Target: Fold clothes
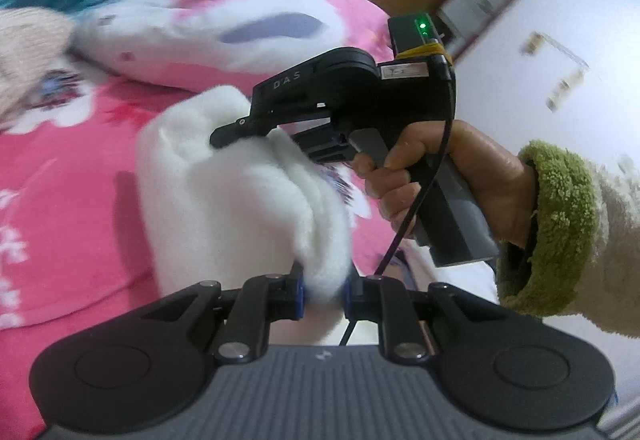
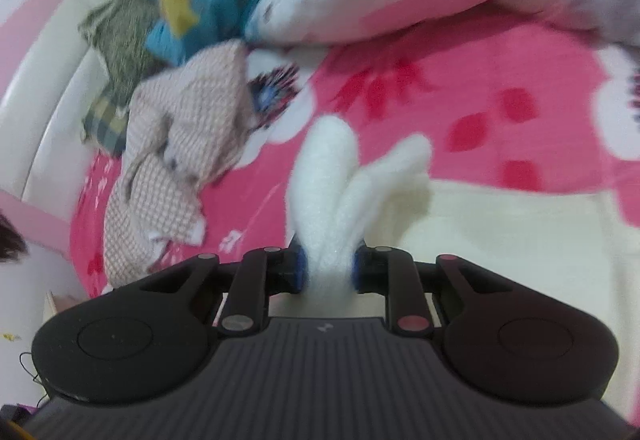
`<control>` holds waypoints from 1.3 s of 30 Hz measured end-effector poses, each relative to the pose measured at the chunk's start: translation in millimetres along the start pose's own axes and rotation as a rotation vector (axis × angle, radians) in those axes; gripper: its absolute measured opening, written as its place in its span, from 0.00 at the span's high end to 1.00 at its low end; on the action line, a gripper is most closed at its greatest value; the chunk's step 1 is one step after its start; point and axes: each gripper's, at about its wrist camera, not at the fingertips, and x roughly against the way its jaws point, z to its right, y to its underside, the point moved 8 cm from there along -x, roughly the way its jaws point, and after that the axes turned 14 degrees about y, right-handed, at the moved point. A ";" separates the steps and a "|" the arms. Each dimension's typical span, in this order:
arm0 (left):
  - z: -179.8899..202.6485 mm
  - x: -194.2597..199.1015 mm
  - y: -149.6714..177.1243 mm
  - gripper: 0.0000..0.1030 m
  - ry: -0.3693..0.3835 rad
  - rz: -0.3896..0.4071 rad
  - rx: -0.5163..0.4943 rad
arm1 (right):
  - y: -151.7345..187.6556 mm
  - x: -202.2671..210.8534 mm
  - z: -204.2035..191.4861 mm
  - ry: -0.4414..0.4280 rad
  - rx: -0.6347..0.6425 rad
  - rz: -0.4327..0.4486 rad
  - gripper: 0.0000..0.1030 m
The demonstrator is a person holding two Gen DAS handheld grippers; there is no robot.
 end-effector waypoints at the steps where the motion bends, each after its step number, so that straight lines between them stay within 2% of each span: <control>1: 8.2 -11.5 2.2 0.83 0.013 -0.017 -0.013 | 3.6 6.0 14.5 0.001 -0.011 0.014 0.82; 6: 38.2 -71.3 23.1 0.83 0.046 -0.115 -0.060 | 22.6 28.8 95.0 0.015 -0.076 0.048 0.82; 12: 50.0 -135.9 56.2 0.83 0.006 -0.250 -0.109 | 49.7 9.6 166.5 -0.016 -0.152 0.014 0.82; 17: 45.4 -158.4 66.8 0.82 -0.045 -0.310 -0.126 | 59.6 -11.1 181.7 -0.083 -0.150 -0.004 0.82; 19: 41.3 -166.8 70.9 0.81 -0.052 -0.314 -0.089 | 60.6 -15.8 185.7 -0.094 -0.120 -0.011 0.82; 23: 33.6 -182.1 82.0 0.70 -0.056 -0.312 -0.008 | 71.5 -37.9 201.8 -0.036 -0.023 -0.041 0.82; 26: 37.1 -170.1 73.4 0.62 -0.020 -0.276 0.035 | 76.5 -44.7 209.6 -0.052 -0.004 -0.046 0.81; 27: 39.5 -164.0 69.8 0.57 -0.001 -0.260 0.051 | 76.5 -43.6 208.7 -0.051 0.010 -0.042 0.81; 30: 40.5 -130.4 59.2 0.48 0.015 -0.210 0.091 | 75.8 -43.5 209.1 -0.054 0.017 -0.047 0.79; 33: 18.4 -96.4 46.6 0.48 -0.093 -0.156 0.097 | 73.7 -38.6 215.9 -0.080 -0.060 -0.086 0.72; 35: 0.8 -73.1 43.8 0.48 -0.160 -0.140 0.093 | 72.9 -27.1 221.5 -0.064 -0.098 -0.095 0.69; 37: -18.0 -63.2 45.0 0.48 -0.199 -0.160 0.088 | 73.8 -7.1 227.6 -0.017 -0.110 -0.069 0.59; 39: -34.2 -55.4 47.8 0.48 -0.231 -0.192 0.075 | 76.4 17.7 230.1 0.025 -0.111 -0.032 0.58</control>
